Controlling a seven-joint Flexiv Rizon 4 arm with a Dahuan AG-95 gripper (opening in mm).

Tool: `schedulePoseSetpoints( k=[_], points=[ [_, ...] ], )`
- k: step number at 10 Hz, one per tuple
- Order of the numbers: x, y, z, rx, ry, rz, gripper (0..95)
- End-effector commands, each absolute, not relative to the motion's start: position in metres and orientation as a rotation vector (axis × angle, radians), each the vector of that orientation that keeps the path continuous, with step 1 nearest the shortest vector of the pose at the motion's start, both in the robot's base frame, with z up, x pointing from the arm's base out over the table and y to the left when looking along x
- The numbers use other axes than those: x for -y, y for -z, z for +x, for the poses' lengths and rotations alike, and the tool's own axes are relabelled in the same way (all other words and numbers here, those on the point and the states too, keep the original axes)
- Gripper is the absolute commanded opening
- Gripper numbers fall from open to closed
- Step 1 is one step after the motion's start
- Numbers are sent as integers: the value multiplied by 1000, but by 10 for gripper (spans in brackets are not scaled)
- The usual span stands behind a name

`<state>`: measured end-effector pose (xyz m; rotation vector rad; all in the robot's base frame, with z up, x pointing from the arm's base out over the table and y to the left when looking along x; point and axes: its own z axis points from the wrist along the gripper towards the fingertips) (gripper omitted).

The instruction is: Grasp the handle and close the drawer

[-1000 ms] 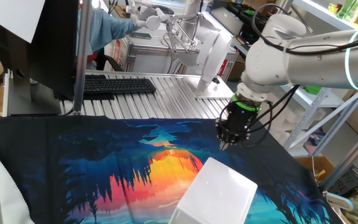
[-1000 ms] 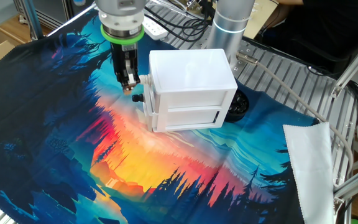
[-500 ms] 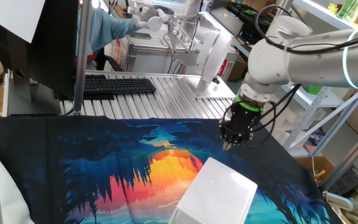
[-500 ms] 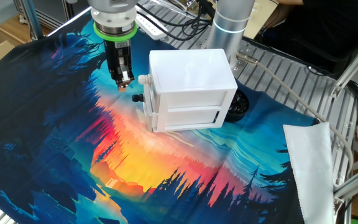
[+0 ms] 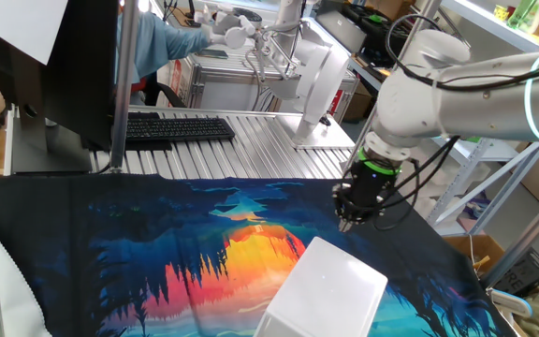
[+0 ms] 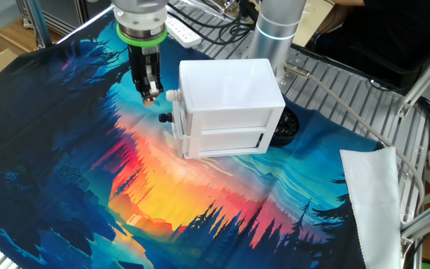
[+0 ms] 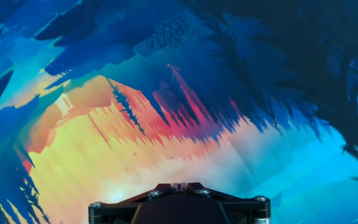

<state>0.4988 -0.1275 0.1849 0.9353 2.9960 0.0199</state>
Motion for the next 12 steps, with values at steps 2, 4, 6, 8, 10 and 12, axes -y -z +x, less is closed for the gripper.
schedulePoseSetpoints(
  k=[2,4,6,8,10,12],
  points=[
    [140,-181,497,-3012,-46,925,0],
    [144,-174,488,-3017,-28,904,0],
    [145,-168,482,-3018,-9,887,0],
    [144,-165,479,-3017,-11,890,0],
    [143,-163,476,-3011,-14,909,0],
    [141,-162,474,-3013,-14,902,0]
  ],
)
